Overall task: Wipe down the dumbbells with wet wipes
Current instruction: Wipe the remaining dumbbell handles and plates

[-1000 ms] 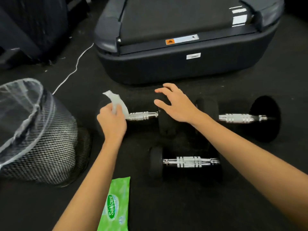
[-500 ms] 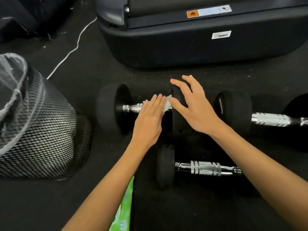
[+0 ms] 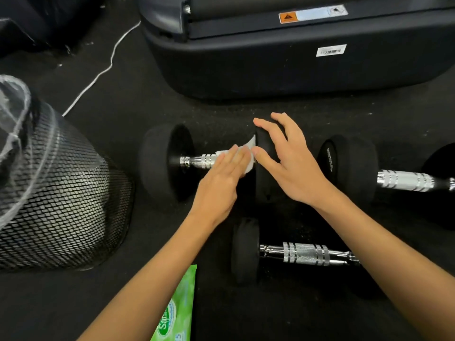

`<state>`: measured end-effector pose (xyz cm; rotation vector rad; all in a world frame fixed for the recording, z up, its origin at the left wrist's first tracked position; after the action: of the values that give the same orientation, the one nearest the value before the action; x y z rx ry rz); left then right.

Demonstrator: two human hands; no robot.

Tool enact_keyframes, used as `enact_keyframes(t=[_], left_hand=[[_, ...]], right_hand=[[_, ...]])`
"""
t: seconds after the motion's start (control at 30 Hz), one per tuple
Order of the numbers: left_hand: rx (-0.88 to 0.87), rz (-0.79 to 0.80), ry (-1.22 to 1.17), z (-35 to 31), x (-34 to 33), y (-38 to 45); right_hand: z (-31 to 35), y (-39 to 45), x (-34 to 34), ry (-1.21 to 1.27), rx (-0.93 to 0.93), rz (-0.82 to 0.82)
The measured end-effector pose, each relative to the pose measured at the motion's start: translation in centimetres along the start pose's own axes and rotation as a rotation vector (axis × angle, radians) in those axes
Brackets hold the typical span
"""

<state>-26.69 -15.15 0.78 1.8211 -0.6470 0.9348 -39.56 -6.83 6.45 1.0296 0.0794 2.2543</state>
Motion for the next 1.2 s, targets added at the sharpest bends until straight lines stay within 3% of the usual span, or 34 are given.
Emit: enact_keyframes(t=[0.47,0.73,0.93,1.1,1.2], left_hand=[[-0.02,0.107,0.068,-1.2,0.4,-1.6],[0.179,0.084,0.037,0.4,0.9,-2.9],[0.09,0.14,0.025,-0.1,1.0,-1.2],[0.359,-0.002,0.057,2.6,1.7,-2.4],[0.426,-0.037,0.085,1.7,1.4,-2.5]], right_hand=[[0.2,-0.2,0.1,-0.025,0.018,-0.014],[0.2,-0.2,0.3,-0.038,0.019,-0.001],[0.0,-0.2,0.1,-0.036,0.022,-0.008],[0.0,0.1,0.2,-0.018,-0.004,0.016],[0.1,0.1,0.2,-0.025,0.001,0.004]])
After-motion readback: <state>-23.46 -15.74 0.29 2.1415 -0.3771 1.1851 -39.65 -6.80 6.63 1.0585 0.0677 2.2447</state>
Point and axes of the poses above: each hand's wrist, its own y-axis towards the middle knuckle, its own x-axis out of the back of the hand, z = x × y, the point moved 4 cm from there along y, towards the middle knuckle, and after that the axes turned 11 degrees about -z, right-handed, at the moved point
